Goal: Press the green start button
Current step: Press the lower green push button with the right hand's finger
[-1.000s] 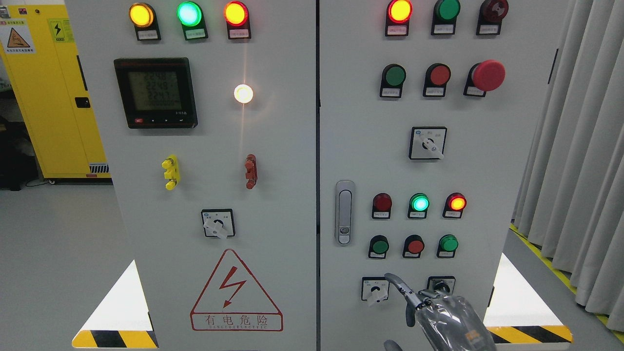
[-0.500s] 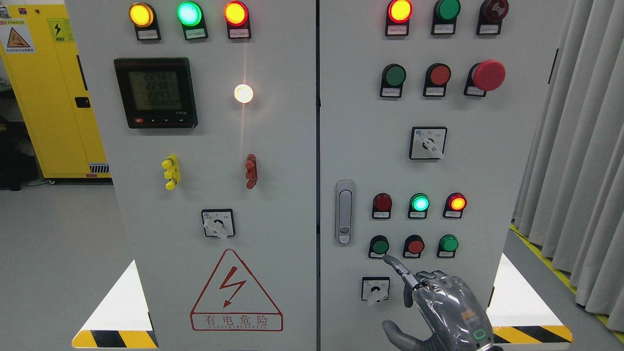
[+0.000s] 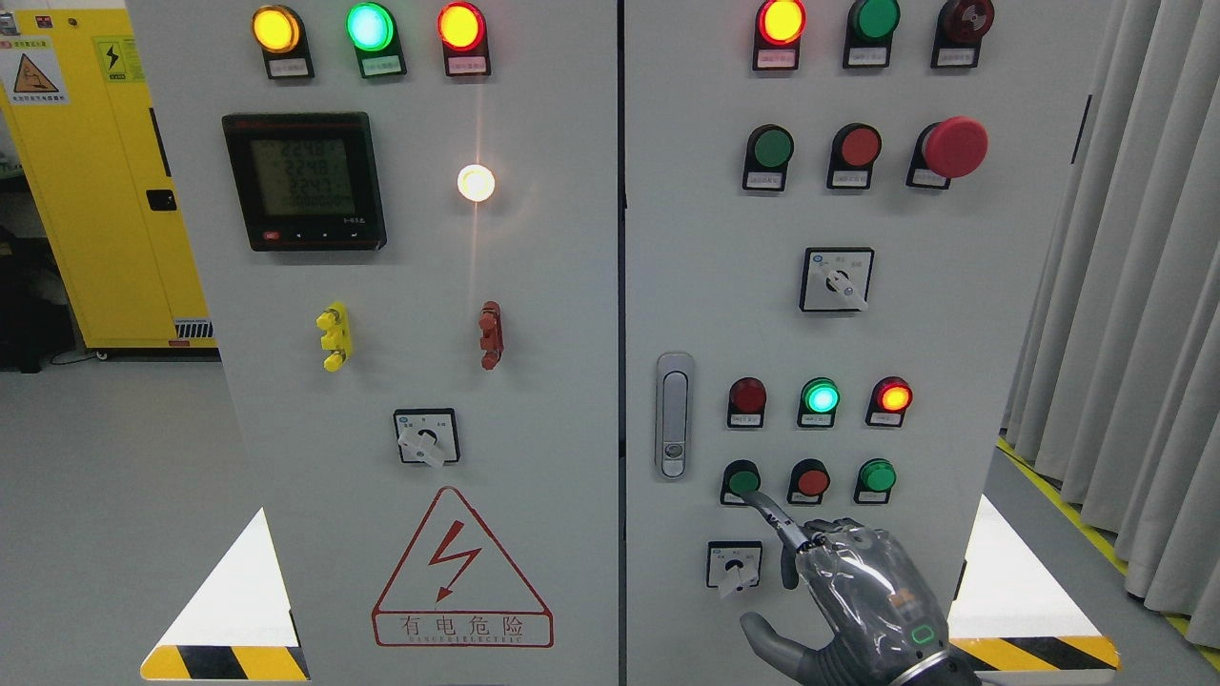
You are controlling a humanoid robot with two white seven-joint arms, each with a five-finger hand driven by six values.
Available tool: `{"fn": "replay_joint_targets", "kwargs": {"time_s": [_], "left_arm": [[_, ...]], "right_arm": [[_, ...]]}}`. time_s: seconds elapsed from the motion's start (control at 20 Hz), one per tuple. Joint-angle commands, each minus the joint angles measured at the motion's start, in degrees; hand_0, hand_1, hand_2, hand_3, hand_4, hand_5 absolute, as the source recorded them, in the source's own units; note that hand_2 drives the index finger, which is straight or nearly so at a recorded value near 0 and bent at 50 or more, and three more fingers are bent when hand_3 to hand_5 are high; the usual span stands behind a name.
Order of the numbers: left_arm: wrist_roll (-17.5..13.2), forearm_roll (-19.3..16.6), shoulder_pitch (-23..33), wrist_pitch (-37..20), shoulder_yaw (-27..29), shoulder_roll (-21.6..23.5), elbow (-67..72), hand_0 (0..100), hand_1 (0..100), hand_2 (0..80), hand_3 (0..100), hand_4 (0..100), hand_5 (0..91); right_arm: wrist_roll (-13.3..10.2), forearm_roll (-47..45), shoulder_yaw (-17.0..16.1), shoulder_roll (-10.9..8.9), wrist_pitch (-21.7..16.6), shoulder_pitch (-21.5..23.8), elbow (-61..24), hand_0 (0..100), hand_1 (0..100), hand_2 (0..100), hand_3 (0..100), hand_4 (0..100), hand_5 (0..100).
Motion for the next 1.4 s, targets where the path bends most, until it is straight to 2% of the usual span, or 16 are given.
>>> {"fn": "replay_joint_targets", "kwargs": {"time_s": [0.0,1.15,1.35], "left_arm": [[0.03,0.00,-0.62,0.03,-0.07,-0.01,-1.58,12,56,0.0,0,0,0.0],[0.03,0.00,-0.62,0.03,0.02,-0.01,-1.58,12,56,0.0,0,0,0.0],[0.03,0.00,-0.62,0.03,0.02,-0.01,-1.58,12,56,0.0,0,0,0.0]], "right_arm": [[0.01,0.07,0.33,0.62,0.12,-1.06,3.41,31,64,0,72,68,54],[0.18,-0.37,-0.73,1.15,0.47,-3.08,7.02,34,64,0,71,68,54],[0.01,-0.89,-0.99,2.11,0.12,-2.56,4.65,34,63,0,71,68,54]]}}
